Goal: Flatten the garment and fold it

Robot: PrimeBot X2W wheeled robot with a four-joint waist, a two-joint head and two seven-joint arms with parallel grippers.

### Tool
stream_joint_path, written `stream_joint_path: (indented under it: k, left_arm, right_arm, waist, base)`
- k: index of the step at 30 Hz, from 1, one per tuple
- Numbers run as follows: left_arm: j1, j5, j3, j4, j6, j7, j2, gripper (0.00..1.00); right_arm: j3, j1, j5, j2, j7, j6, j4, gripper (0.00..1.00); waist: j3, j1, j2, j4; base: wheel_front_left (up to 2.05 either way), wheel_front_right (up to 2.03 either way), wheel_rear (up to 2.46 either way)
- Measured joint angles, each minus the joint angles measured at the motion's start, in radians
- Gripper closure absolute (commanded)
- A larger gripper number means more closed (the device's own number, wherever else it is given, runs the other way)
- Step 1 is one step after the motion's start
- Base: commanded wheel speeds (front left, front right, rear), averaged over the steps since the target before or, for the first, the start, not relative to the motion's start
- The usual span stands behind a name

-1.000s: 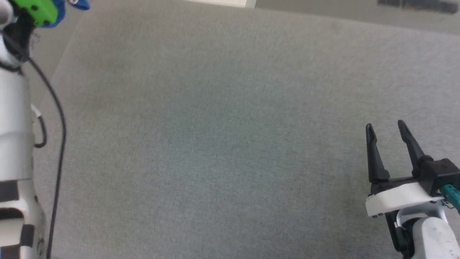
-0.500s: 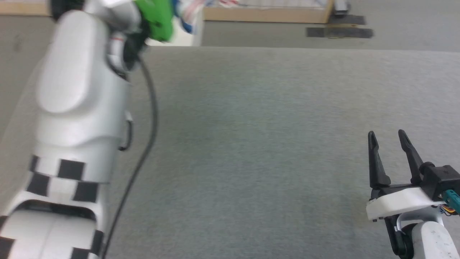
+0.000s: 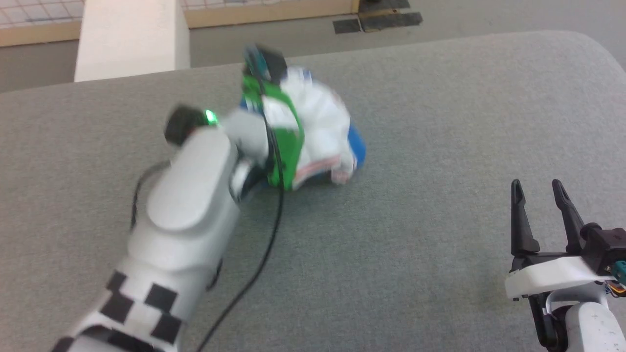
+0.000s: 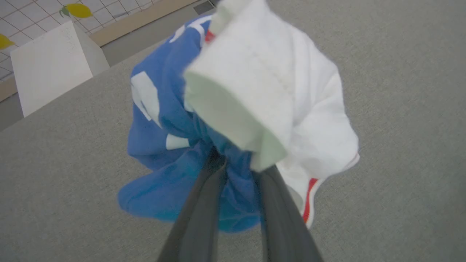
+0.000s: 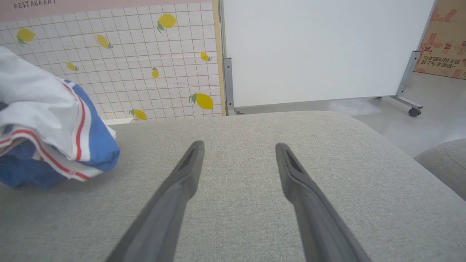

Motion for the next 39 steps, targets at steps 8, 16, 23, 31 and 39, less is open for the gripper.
stream_joint_path:
  k: [8,16,23,31,39]
  left_arm:
    - [0.126,-0.003,-0.073,0.059,-0.005,0.046,-0.024,1.0]
    - [0.16,-0.064,-0.07,0.075,-0.009,0.034,-0.041,0.0]
    - [0.162,-0.146,0.029,0.014,0.015,-0.061,-0.055,0.0]
    - [0.147,-0.196,0.193,-0.133,0.058,-0.293,-0.023,0.0]
    - [0.231,-0.115,0.279,-0.256,0.095,-0.595,0.078,0.0]
  right_arm:
    - [-0.002,-0.017,0.007,0.0,-0.005,0.0,0.012,0.0]
    - [0.005,-0.021,0.007,0.0,-0.012,0.0,0.021,0.0]
    - [0.002,-0.021,0.007,0.0,-0.013,0.0,0.031,0.0]
    - [0.002,-0.019,0.007,0.0,-0.013,0.0,0.037,0.0]
    - [-0.001,-0.01,0.007,0.0,-0.013,0.0,0.036,0.0]
  waist:
    - [0.04,0.0,0.0,-0.005]
    - [0.035,0.0,0.0,0.015]
    - [0.004,0.0,0.0,0.038]
    - [-0.04,0.0,0.0,0.078]
    - [-0.077,0.0001,0.0,0.123]
  base:
    - [0.0,0.0,0.0]
    - [0.0,0.0,0.0]
    - [0.0,0.0,0.0]
    - [0.0,0.0,0.0]
    - [0.0,0.0,0.0]
